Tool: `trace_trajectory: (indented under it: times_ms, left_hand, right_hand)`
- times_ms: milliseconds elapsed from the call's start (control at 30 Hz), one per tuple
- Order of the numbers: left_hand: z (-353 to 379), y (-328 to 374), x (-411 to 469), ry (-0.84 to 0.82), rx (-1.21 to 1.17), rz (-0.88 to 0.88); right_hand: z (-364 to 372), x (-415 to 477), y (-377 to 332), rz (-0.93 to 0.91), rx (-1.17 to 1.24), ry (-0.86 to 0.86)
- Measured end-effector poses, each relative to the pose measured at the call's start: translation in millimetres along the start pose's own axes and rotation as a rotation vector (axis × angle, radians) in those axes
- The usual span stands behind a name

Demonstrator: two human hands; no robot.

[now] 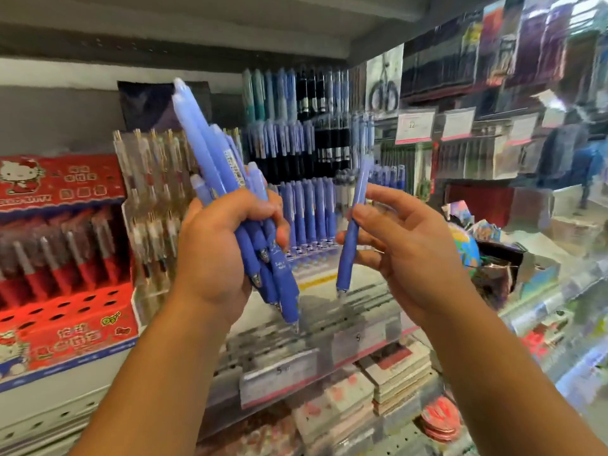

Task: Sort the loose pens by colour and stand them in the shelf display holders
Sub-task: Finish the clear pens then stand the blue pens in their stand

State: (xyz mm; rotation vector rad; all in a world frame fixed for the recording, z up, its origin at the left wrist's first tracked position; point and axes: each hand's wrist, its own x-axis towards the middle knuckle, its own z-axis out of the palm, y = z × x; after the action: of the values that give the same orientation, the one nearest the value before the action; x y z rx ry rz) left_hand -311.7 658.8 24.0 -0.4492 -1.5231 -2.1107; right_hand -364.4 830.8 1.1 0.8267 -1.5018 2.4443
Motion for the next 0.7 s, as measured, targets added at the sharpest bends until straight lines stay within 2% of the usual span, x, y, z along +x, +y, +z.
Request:
trace_trajectory:
  times_ms: [300,567,700]
  left_hand:
    - [7.2,-24.7,38.5,0.095,0.097,0.087]
    - [18.6,-40.6,49.4,0.321,0.157,0.169]
    - [19.0,-50.0,46.3,0.433,0.206,0.218]
  right_hand:
    - [-11.7,75.2,30.5,-0.052,-0.022,-0.100]
    - [-8.3,118.6,42.2,-0.121,-0.281,-0.293]
    - [-9.4,124.8,51.2,-0.194,-0.402,-0.318]
